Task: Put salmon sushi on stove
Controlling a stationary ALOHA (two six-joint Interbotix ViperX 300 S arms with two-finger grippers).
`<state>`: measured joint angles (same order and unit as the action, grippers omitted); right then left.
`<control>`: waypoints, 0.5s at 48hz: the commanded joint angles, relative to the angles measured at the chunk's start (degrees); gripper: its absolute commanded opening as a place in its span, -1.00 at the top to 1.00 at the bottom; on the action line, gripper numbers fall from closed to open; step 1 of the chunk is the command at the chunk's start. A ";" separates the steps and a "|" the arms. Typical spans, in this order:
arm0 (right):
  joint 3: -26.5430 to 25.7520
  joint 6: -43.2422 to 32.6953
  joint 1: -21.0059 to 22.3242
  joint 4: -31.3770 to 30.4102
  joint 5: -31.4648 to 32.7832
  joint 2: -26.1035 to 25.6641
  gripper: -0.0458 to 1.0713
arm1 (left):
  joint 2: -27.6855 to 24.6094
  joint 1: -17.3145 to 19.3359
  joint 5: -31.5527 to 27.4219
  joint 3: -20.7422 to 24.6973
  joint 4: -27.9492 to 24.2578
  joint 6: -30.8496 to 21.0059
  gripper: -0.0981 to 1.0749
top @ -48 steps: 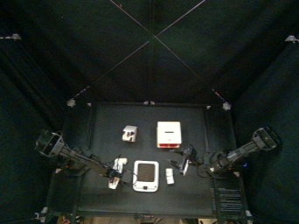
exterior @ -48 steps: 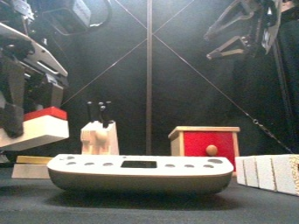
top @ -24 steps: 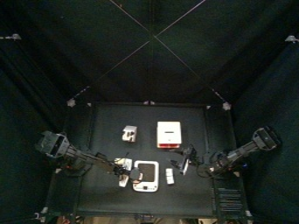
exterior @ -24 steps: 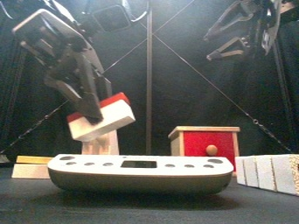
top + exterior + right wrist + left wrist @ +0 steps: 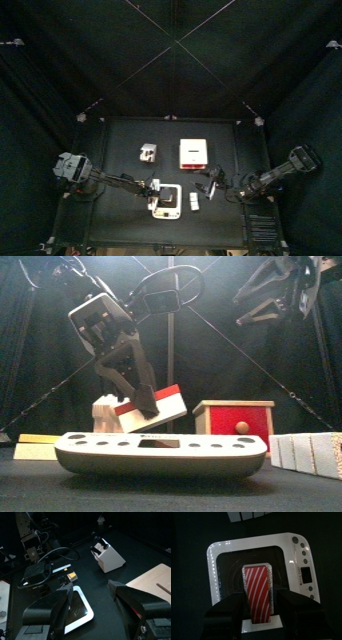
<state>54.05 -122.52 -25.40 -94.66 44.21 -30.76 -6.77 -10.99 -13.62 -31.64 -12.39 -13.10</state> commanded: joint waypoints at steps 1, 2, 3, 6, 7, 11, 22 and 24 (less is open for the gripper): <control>-0.53 0.00 0.09 -0.18 0.18 -0.35 -0.70 | 0.62 0.18 1.49 1.58 0.09 0.00 -0.17; -0.53 0.00 0.09 -0.18 0.18 -0.35 -0.70 | 0.53 0.18 1.76 1.58 0.09 0.00 -0.17; -0.53 0.00 0.09 -0.18 0.18 -0.35 -0.70 | 0.44 0.18 2.02 1.58 0.09 0.09 -0.18; -0.53 0.00 0.09 -0.18 0.18 -0.35 -0.70 | 0.26 0.18 2.64 1.58 0.09 0.09 -0.18; -0.53 0.00 0.09 -0.18 0.18 -0.35 -0.70 | 0.26 0.18 2.72 1.58 0.18 0.09 -0.19; -0.53 0.00 0.09 -0.18 0.18 -0.35 -0.70 | 0.26 0.18 2.81 1.49 0.18 0.18 -0.22; -0.53 0.00 0.09 -0.18 0.18 -0.35 -0.70 | 0.18 0.18 2.90 1.41 0.18 0.09 -0.46; -0.44 0.00 0.09 -0.18 0.18 -0.35 -0.70 | 0.26 0.18 2.90 1.41 0.18 0.09 -0.50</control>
<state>53.96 -122.52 -25.40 -94.66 44.21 -30.76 -7.12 -10.99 -11.16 -31.64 -12.30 -13.01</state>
